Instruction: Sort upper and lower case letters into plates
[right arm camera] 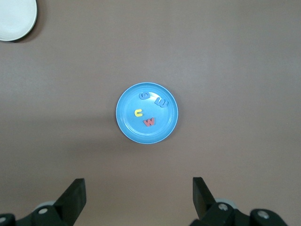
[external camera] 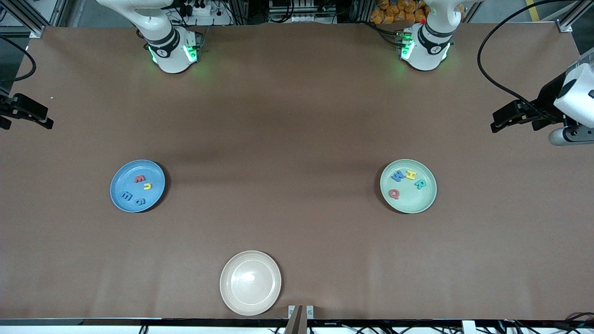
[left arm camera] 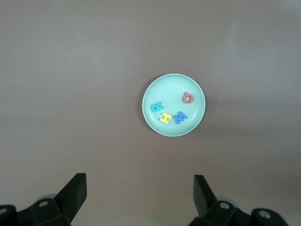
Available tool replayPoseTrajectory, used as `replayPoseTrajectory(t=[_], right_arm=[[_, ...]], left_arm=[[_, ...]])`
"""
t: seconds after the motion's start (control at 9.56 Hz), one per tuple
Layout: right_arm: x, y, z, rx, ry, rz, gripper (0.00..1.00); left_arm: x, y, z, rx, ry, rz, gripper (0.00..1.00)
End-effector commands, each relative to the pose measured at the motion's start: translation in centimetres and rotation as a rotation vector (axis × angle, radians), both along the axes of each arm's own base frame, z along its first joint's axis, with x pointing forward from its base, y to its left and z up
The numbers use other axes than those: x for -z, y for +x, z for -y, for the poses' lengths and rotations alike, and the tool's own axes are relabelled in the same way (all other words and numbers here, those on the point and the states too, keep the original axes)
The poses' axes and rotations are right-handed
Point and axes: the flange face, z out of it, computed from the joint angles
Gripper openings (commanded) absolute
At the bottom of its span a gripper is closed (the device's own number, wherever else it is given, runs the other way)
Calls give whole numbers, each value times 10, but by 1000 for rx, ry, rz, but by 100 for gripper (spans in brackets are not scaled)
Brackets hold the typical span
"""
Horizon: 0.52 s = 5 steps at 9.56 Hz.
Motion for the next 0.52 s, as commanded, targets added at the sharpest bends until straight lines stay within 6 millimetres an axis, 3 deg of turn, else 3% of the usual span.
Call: replayPoseTrajectory(t=[0.0, 0.42], right_arm=[[-1, -4, 0, 12, -1, 3, 100], [0, -4, 0, 12, -1, 0, 100]], left_arm=[[-3, -10, -9, 49, 32, -9, 100], [-4, -11, -12, 49, 33, -8, 100]])
